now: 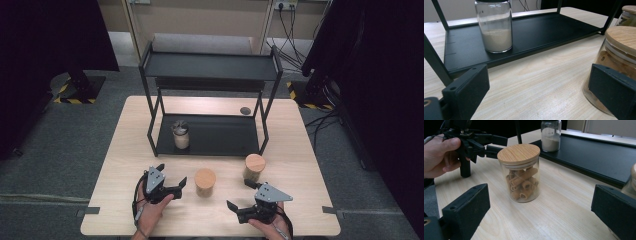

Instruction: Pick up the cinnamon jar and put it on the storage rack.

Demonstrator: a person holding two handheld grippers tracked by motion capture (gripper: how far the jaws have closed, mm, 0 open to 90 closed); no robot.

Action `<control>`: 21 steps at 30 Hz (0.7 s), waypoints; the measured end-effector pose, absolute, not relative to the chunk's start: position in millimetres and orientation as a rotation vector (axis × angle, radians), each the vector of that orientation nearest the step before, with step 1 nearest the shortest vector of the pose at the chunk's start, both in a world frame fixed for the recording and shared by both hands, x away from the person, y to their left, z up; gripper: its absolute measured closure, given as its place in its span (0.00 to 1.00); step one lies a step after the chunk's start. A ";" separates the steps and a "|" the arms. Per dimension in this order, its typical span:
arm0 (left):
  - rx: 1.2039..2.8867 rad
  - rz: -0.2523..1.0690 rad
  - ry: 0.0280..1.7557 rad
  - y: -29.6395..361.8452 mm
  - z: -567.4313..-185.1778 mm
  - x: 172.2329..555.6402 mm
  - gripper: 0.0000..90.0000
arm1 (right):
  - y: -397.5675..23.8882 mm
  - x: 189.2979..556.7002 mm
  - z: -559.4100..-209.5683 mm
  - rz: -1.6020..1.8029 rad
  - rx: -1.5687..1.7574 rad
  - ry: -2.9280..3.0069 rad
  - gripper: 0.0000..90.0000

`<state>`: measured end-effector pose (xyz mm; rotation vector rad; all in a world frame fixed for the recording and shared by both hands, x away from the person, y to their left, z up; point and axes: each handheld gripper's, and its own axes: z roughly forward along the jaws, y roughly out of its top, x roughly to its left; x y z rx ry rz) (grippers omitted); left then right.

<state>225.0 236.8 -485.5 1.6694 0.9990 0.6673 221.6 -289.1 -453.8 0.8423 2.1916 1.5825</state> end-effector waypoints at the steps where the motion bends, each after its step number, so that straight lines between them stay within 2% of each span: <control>1: 1.670 0.668 0.999 236.7 -485.5 225.0 0.03 | -288.6 222.1 -453.7 1.585 0.840 2.193 0.03; 21: 1.670 0.667 0.998 236.9 -485.5 224.9 0.03 | -274.7 231.0 -449.4 1.599 0.797 2.213 0.03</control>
